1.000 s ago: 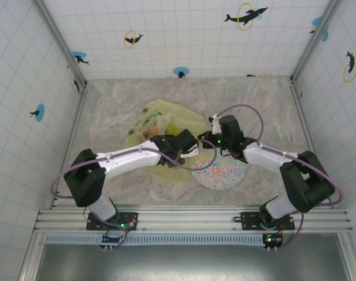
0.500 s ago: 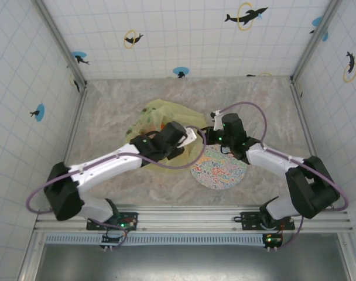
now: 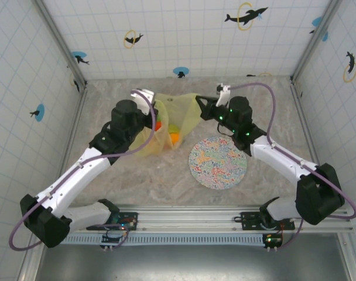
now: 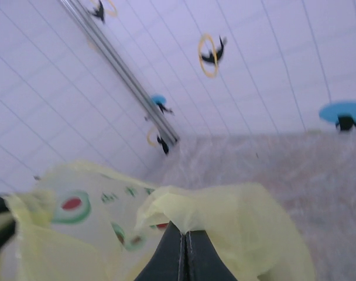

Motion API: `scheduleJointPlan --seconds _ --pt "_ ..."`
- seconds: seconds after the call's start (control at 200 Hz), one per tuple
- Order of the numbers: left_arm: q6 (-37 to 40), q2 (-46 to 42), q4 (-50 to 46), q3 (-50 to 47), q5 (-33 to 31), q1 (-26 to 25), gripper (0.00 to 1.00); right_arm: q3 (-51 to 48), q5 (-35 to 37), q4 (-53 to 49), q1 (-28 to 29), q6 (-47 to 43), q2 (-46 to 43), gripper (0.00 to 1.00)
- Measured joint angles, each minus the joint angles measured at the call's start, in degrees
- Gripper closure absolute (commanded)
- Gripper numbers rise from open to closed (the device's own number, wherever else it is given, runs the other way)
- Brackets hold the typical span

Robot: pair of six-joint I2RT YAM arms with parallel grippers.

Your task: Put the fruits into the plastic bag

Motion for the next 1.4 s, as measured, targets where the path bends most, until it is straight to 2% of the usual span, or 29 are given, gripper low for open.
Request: scheduleJointPlan --seconds 0.335,0.5,0.776,0.991,1.301,1.401 --pt "-14.5 -0.6 5.2 0.0 6.9 15.4 1.00 10.2 4.7 3.1 0.0 -2.1 3.0 1.00" --pt "-19.3 1.2 8.1 0.0 10.5 19.9 1.00 11.3 6.1 3.3 -0.5 -2.9 5.4 1.00" --pt "-23.2 7.2 10.6 0.1 14.0 24.6 1.00 14.7 6.7 3.5 -1.9 -2.5 9.2 1.00" --pt "-24.1 8.6 12.1 1.8 14.8 26.1 1.00 18.7 5.4 3.7 -1.9 -2.0 11.9 1.00" --pt "-24.1 8.6 13.6 -0.9 15.9 26.3 1.00 16.1 5.2 4.5 -2.1 -1.3 12.3 1.00" --pt "-24.1 8.7 13.6 -2.3 16.7 26.3 0.94 12.9 4.7 4.3 -2.7 -0.7 12.3 0.99"
